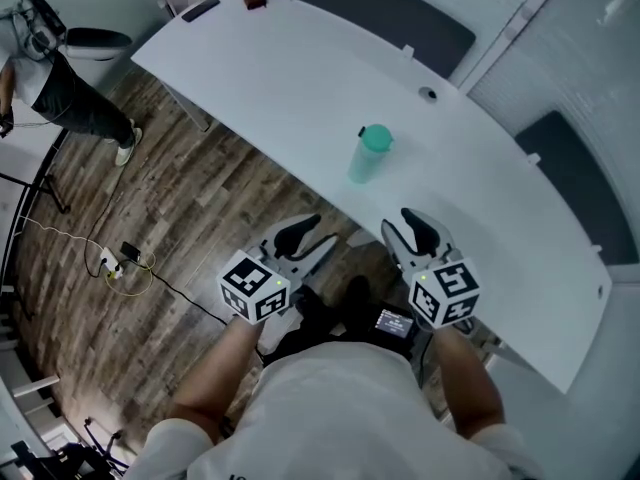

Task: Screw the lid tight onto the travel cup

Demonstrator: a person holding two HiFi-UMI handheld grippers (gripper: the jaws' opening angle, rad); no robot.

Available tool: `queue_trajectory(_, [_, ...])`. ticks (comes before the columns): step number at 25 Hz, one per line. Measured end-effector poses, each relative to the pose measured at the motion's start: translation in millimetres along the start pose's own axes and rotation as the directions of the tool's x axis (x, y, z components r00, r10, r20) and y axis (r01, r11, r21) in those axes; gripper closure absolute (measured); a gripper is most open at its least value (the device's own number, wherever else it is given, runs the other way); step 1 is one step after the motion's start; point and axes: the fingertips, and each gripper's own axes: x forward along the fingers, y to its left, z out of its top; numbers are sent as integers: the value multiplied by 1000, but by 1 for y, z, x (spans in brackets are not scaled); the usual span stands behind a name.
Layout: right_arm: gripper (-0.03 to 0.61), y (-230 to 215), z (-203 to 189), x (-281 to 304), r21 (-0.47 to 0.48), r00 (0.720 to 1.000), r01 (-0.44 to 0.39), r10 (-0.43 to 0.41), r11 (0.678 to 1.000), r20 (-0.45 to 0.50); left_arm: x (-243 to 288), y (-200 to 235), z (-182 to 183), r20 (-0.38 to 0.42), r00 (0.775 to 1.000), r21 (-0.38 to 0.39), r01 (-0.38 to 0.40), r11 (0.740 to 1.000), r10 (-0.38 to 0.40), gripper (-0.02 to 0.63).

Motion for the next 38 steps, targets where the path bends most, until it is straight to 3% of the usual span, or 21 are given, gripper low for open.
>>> queue_trajectory(17, [325, -60, 30, 80, -194, 995, -84, 73, 977, -64, 113, 64, -18, -151, 987, 134, -31, 990, 52, 321])
queue_trajectory(24, [291, -67, 39, 110, -248, 988, -129, 103, 960, -114, 144, 82, -15, -192, 980, 173, -18, 985, 51, 311])
queue_trajectory(31, [275, -68, 39, 131, -343, 971, -203, 143, 917, -191, 163, 96, -12, -251, 968, 238, 65, 969, -3, 308])
queue_trajectory(35, [275, -60, 37, 141, -367, 948, -281, 196, 887, -253, 176, 95, -19, -346, 936, 301, 178, 937, -67, 308])
queue_trajectory(38, [275, -61, 37, 148, -356, 940, -301, 211, 885, -268, 183, 96, -25, -404, 910, 326, 241, 914, -96, 308])
